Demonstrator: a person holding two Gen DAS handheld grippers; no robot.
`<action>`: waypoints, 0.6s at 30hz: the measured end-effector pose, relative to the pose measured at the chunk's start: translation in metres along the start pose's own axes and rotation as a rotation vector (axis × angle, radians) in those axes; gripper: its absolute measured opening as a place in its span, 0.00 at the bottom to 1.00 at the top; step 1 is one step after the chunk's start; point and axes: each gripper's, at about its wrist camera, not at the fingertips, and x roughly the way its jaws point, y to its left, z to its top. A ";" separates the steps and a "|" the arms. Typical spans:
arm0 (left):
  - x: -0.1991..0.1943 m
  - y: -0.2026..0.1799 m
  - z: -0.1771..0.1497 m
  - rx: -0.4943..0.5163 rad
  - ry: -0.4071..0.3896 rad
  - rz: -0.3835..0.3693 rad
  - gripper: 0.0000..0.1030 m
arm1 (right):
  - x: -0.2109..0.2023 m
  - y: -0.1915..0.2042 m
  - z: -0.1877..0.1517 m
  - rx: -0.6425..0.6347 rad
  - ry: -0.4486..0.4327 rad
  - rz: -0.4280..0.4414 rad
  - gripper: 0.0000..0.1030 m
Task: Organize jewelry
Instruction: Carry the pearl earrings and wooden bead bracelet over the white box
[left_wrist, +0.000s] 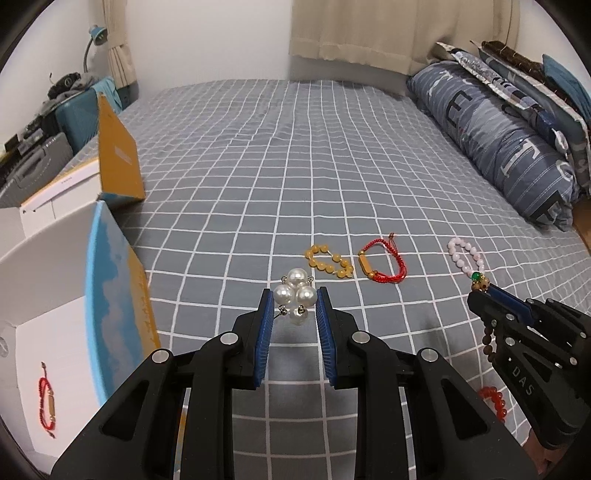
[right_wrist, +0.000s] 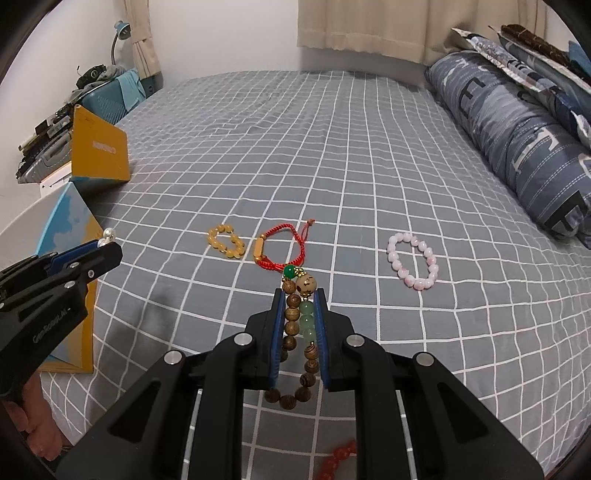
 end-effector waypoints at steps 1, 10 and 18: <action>-0.002 0.001 0.001 -0.001 -0.003 0.000 0.22 | -0.002 0.001 0.000 0.000 -0.003 -0.001 0.14; -0.029 0.012 -0.001 -0.011 -0.030 0.014 0.22 | -0.027 0.014 0.004 -0.009 -0.035 0.000 0.14; -0.053 0.027 -0.007 -0.023 -0.052 0.026 0.22 | -0.047 0.033 0.007 -0.022 -0.067 0.008 0.14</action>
